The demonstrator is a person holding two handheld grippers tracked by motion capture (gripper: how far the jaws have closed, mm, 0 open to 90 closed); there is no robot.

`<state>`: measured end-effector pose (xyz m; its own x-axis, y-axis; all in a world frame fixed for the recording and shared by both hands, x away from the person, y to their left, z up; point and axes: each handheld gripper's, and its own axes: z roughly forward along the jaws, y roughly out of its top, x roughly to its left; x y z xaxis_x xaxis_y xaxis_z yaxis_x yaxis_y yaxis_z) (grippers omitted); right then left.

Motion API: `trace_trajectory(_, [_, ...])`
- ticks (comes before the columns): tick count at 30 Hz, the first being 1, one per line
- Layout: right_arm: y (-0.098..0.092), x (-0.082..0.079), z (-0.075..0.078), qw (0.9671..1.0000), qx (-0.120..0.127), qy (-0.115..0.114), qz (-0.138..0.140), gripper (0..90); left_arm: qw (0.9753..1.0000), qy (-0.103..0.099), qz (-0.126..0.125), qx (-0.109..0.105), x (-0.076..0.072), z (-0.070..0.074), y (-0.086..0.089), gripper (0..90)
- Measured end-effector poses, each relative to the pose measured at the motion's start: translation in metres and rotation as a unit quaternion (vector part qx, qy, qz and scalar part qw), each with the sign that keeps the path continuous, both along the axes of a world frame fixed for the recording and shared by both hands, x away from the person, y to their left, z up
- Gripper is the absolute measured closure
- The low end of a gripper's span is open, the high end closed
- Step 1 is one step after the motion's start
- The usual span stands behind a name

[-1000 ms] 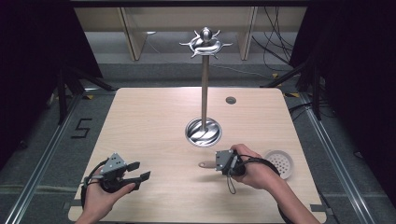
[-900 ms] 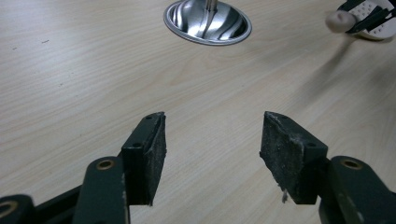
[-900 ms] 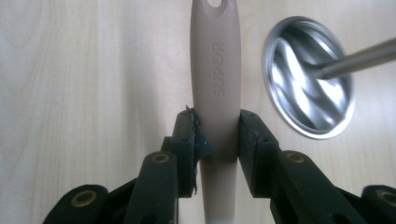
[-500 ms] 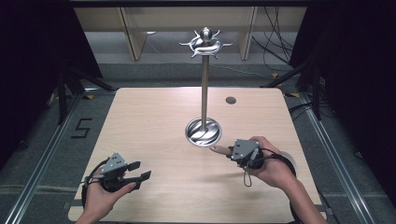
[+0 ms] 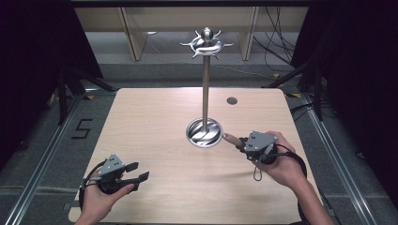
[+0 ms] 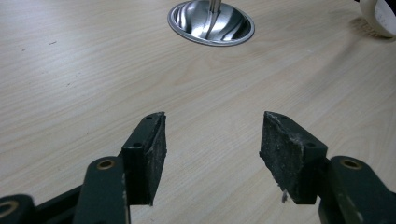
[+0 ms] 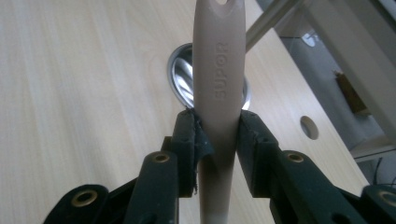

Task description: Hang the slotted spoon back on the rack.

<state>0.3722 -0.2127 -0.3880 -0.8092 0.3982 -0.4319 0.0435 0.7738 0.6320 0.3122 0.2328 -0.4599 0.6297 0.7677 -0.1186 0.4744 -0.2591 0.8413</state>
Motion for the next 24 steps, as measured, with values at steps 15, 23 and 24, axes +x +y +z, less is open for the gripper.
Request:
trace_trajectory(15, [-0.017,0.001,0.016,0.9966,0.065,-0.032,-0.039,70.6,1.0,0.002,0.002,-0.001,0.001,-0.001,0.0,40.1])
trace_trajectory(23, [-0.024,0.001,0.021,0.9921,0.101,-0.042,-0.061,70.6,1.0,0.002,0.002,-0.001,0.001,-0.001,0.0,40.1])
trace_trajectory(24, [-0.024,0.001,0.021,0.9921,0.101,-0.042,-0.061,70.6,1.0,0.002,0.002,-0.001,0.001,-0.001,0.0,40.1])
